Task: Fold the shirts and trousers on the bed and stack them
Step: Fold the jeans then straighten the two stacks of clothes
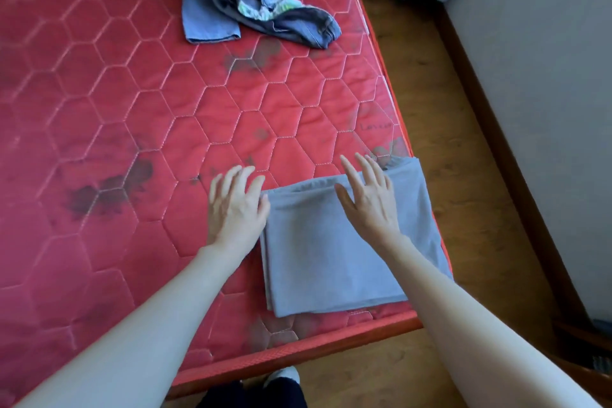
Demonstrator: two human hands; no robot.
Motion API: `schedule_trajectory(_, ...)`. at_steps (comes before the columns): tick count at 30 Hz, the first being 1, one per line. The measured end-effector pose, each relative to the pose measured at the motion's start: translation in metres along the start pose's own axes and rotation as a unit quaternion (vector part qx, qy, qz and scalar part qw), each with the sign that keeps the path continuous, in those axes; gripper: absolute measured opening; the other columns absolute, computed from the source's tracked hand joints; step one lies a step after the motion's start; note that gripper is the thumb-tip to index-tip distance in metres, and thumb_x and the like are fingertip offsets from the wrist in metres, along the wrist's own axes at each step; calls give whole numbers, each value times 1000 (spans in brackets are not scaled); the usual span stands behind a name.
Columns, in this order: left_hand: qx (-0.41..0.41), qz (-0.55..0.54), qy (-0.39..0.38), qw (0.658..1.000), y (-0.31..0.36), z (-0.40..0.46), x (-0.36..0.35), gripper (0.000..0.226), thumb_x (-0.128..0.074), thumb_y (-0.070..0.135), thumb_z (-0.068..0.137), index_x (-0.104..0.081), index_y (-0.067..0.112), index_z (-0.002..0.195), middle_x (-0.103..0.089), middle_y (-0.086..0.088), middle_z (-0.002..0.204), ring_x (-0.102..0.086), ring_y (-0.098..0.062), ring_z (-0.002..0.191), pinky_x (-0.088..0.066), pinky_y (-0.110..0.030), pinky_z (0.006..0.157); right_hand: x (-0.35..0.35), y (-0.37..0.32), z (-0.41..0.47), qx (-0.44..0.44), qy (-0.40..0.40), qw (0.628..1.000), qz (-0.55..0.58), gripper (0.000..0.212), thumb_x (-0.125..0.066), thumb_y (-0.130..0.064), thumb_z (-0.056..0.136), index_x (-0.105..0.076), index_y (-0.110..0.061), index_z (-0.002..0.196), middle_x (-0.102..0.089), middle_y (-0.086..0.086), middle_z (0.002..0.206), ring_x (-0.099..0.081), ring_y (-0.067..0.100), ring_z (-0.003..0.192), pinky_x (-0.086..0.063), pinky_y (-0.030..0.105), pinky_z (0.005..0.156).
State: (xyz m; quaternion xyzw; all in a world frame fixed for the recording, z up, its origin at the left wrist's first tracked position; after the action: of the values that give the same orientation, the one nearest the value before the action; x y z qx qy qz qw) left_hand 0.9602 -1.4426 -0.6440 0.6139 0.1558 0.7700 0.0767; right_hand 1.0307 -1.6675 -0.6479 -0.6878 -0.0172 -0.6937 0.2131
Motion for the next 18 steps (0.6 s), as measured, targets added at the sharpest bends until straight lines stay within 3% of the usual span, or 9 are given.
schedule_trajectory(5, 26, 23, -9, 999, -35, 53, 23, 41, -67, 16, 85, -63, 4, 124, -60, -14, 127, -53, -34, 122, -37, -54, 104, 0, -44, 58, -10, 4, 1000, 25, 49, -51, -33, 98, -43, -21, 145, -42, 12, 148, -32, 28, 141, -26, 41, 109)
schedule_trajectory(9, 33, 42, -17, 998, -69, 92, 18, 51, -65, 24, 87, -54, 6, 134, -55, -15, 134, -49, -35, 125, -37, -52, 103, -19, -67, 106, -23, 7, 999, 36, 52, -51, -34, 97, -39, -21, 146, -40, 9, 149, -28, 24, 142, -27, 40, 109)
schedule_trajectory(18, 7, 78, -48, 996, -158, 153, -71, 60, -52, 36, 94, -37, 16, 148, -33, -12, 154, -28, -32, 142, -24, -52, 112, -130, -79, 195, -14, -2, 999, -33, 61, -43, -47, 97, -26, -25, 151, -17, 10, 160, -10, 24, 149, -14, 47, 116)
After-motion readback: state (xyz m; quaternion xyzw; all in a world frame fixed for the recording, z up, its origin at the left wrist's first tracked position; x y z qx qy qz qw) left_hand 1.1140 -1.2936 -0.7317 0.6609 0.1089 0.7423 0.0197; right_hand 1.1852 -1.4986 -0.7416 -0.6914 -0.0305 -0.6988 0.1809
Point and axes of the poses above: each hand's wrist, its own z-axis towards the middle knuckle, its own x-axis out of the back of the hand, y = z × x, the point moved 1 cm from there along z, towards the middle knuckle
